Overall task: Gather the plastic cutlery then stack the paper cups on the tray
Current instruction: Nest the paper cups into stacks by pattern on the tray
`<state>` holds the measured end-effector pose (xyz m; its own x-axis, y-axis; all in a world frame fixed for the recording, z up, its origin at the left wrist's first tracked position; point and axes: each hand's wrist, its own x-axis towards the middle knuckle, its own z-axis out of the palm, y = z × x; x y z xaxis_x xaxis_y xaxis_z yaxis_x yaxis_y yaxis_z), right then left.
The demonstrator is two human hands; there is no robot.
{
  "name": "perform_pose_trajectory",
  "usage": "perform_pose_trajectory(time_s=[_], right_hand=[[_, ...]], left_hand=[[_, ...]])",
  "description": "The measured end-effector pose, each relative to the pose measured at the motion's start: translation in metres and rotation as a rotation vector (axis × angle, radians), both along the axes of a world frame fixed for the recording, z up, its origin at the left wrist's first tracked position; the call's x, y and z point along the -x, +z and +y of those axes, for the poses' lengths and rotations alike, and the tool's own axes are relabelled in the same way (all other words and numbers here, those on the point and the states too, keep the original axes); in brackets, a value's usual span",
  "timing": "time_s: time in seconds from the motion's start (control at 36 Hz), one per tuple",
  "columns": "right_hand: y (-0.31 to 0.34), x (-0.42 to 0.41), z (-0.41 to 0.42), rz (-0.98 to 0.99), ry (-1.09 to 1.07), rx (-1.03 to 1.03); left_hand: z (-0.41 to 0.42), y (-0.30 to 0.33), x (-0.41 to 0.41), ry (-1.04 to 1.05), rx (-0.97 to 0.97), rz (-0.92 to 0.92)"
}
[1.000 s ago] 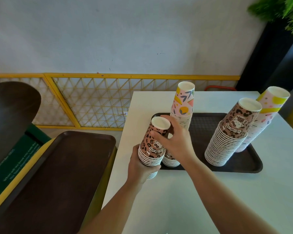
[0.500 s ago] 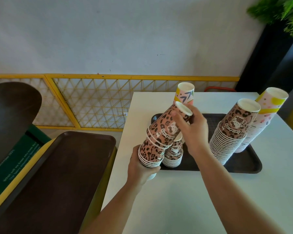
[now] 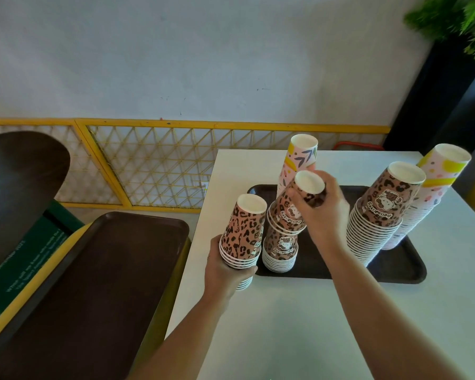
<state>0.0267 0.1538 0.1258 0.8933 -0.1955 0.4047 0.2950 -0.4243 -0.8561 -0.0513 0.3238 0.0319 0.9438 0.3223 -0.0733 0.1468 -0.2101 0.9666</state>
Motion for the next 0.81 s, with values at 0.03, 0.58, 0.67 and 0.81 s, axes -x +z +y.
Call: perform_pose_trajectory(time_s=[0.03,0.58,0.67,0.81], right_hand=[[-0.002,0.002,0.001,0.013,0.037,0.025],[0.002,0.029,0.039,0.196,0.389,0.023],[0.005,0.028,0.036,0.176,0.338,0.009],[0.012,0.024,0.029,0.147,0.279,-0.019]], left_hand=[[-0.001,0.001,0.0,-0.004,0.005,-0.001],[-0.011,0.014,-0.003,-0.033,-0.039,-0.043],[-0.011,0.015,-0.002,-0.032,-0.045,-0.046],[-0.011,0.014,-0.001,-0.039,-0.073,-0.049]])
